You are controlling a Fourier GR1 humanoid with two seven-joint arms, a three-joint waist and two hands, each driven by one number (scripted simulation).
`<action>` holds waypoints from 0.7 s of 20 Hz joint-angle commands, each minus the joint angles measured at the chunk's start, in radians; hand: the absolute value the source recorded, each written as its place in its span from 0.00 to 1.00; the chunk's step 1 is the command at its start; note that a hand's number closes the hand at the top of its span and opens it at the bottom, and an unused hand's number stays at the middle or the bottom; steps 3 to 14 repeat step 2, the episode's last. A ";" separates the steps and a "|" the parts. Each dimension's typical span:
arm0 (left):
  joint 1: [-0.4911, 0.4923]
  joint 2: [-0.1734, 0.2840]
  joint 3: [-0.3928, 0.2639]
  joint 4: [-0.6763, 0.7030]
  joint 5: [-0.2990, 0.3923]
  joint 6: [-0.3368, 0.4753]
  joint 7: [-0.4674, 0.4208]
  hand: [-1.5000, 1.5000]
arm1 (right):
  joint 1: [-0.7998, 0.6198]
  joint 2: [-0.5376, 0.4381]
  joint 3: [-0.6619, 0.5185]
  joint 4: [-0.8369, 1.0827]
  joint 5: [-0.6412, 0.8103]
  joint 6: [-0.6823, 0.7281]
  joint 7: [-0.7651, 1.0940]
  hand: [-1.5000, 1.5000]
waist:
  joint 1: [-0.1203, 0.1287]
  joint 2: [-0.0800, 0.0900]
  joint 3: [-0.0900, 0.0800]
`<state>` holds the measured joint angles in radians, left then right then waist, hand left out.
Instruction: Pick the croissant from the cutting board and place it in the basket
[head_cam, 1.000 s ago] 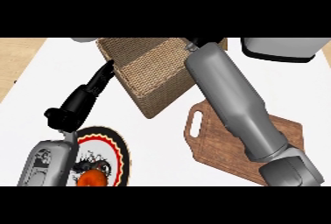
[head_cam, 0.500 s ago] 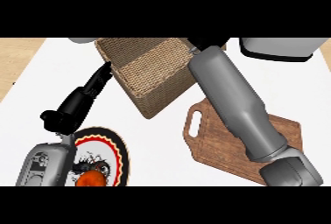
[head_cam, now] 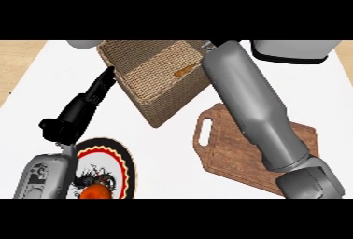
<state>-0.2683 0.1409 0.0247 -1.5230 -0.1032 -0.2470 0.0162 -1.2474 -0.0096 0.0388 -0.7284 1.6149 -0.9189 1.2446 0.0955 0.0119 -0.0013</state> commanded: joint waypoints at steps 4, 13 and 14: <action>0.017 0.021 0.019 -0.015 0.008 -0.006 0.012 0.50 | -0.017 0.009 -0.034 -0.087 -0.023 -0.099 0.243 0.00 | -0.014 -0.016 0.000; 0.017 0.021 0.019 -0.015 0.008 -0.006 0.012 0.50 | -0.017 0.009 -0.034 -0.087 -0.023 -0.099 0.243 0.00 | -0.014 -0.016 0.000; 0.017 0.021 0.019 -0.015 0.008 -0.006 0.012 0.50 | -0.017 0.009 -0.034 -0.087 -0.023 -0.099 0.243 0.00 | -0.014 -0.016 0.000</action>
